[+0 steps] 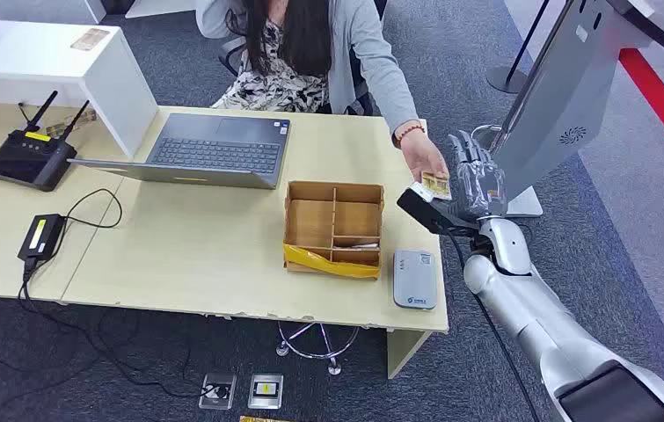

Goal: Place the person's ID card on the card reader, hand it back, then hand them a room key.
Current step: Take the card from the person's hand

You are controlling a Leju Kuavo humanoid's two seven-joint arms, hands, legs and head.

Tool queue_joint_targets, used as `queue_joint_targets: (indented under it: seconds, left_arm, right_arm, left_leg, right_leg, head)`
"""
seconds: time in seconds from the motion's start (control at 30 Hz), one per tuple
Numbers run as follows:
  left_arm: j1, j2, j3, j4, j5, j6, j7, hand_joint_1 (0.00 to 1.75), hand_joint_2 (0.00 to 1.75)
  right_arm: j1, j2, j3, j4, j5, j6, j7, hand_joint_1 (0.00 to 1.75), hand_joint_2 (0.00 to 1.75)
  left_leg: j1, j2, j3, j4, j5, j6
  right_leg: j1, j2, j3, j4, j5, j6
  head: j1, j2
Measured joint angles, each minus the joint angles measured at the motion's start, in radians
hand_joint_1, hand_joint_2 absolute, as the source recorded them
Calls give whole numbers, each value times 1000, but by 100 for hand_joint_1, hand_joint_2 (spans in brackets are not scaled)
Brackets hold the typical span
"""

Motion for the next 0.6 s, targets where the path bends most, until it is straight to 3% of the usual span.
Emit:
queue_joint_targets:
  seconds: [0.33, 0.47, 0.6]
  left_arm:
    - [0, 16, -11, 0, 0, -11, -2, 0, 0]
    - [0, 22, -11, 0, -2, -20, -9, 0, 0]
    - [0, 27, -11, 0, -2, -24, -18, 0, 0]
  right_arm:
    - [-16, 29, 90, 8, -26, -30, -25, 0, 175]
    - [-20, 37, 104, 17, -57, -44, -40, 175, 175]
    - [-22, 40, 111, 28, -102, -54, -58, 175, 175]
  left_leg:
    - [0, 0, 0, 0, 0, 0]
    - [0, 0, 0, 0, 0, 0]
    - [0, 0, 0, 0, 0, 0]
  right_leg:
    - [0, 0, -1, 0, 0, 0]
    - [0, 0, -1, 0, 0, 0]
    - [0, 0, -1, 0, 0, 0]
  head:
    - [0, 0]
    - [0, 0]
    - [0, 0]
